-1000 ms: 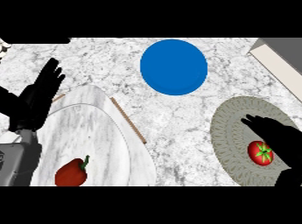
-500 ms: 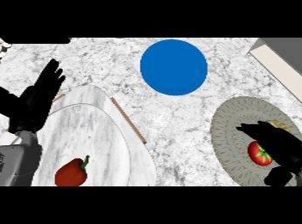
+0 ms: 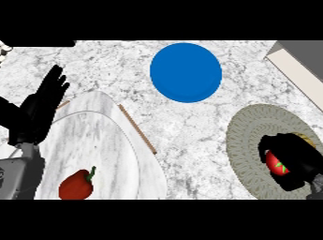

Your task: Pick the tomato from the placemat and place it in the tiered shelf

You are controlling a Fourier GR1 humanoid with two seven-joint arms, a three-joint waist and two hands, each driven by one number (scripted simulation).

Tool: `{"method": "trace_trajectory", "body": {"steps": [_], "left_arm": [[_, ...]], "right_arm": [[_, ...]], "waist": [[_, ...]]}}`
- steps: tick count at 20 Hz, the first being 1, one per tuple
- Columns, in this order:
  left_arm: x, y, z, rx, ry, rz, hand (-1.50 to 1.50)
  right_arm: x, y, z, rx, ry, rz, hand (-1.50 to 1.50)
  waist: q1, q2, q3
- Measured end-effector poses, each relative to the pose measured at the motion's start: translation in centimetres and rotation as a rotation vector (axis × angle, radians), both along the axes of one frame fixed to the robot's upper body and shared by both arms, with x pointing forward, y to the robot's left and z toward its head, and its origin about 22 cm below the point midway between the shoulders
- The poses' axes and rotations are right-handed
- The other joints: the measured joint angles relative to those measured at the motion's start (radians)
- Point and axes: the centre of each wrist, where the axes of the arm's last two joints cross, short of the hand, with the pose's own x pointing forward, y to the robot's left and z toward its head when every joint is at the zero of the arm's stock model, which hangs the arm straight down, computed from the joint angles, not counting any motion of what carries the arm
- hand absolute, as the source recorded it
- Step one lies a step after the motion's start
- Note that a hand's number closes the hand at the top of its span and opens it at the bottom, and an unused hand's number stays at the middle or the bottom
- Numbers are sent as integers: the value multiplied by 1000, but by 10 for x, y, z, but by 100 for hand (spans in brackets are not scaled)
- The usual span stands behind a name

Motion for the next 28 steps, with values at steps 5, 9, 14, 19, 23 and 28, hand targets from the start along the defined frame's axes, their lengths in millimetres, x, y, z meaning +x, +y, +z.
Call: {"method": "trace_trajectory", "body": {"steps": [5,9,14,19,23,28], "left_arm": [[5,4,3,-4,-3,0,0],[0,0,2,-4,-3,-7,0],[-2,3,2,-3,-3,1,0],[1,2,0,1,2,12,0],[1,5,-2,3,3,11,0],[-1,2,-2,5,3,-2,0]], "right_arm": [[-5,13,-3,38,-67,0,150],[-19,61,1,124,-68,0,150],[-39,106,19,259,-110,-14,150],[-55,117,60,543,-245,-70,150],[-69,112,103,689,-388,-127,150],[-66,97,146,730,-495,-234,150]], "waist": [[-5,0,-2],[-6,1,2],[-8,2,5],[-20,1,6],[-18,2,6],[-9,3,6]]}}
